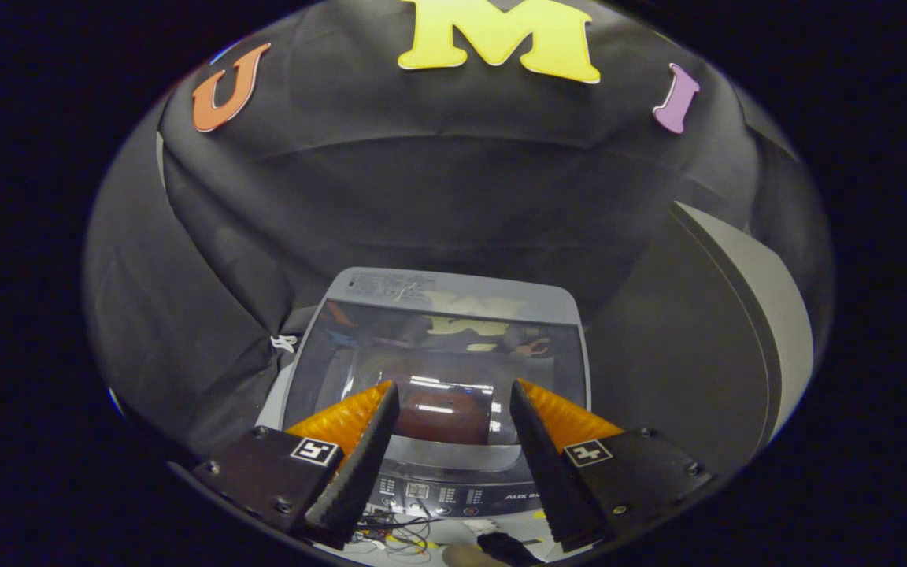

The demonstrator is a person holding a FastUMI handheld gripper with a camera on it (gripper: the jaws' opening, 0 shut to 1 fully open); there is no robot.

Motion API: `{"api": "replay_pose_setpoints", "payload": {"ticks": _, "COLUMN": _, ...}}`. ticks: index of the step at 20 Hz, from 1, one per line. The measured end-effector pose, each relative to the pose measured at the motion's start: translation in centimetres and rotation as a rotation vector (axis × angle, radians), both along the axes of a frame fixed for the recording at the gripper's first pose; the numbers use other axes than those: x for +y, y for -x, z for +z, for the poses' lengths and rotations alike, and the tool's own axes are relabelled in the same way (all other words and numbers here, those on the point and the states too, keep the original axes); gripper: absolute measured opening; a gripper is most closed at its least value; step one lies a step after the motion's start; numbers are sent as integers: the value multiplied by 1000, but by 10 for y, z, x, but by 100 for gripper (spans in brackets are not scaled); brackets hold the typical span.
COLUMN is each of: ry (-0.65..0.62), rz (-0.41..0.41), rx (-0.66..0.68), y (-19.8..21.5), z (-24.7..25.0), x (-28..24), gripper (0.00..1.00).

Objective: Put the clothes into the washing machine and then close the washing machine lid.

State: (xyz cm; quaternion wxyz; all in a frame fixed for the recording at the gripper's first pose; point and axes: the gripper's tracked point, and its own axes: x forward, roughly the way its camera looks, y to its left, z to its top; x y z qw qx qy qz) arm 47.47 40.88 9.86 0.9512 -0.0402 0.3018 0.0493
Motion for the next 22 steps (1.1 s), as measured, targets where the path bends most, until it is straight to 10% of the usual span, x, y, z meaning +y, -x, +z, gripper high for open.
{"api": "replay_pose_setpoints", "payload": {"ticks": 9, "ry": -24, "rz": 1, "rx": -61, "y": 35, "z": 25, "x": -9, "gripper": 89}}
{"api": "replay_pose_setpoints", "payload": {"ticks": 22, "ry": -194, "rz": 60, "rx": -628, "y": 220, "z": 204, "x": -154, "gripper": 95}}
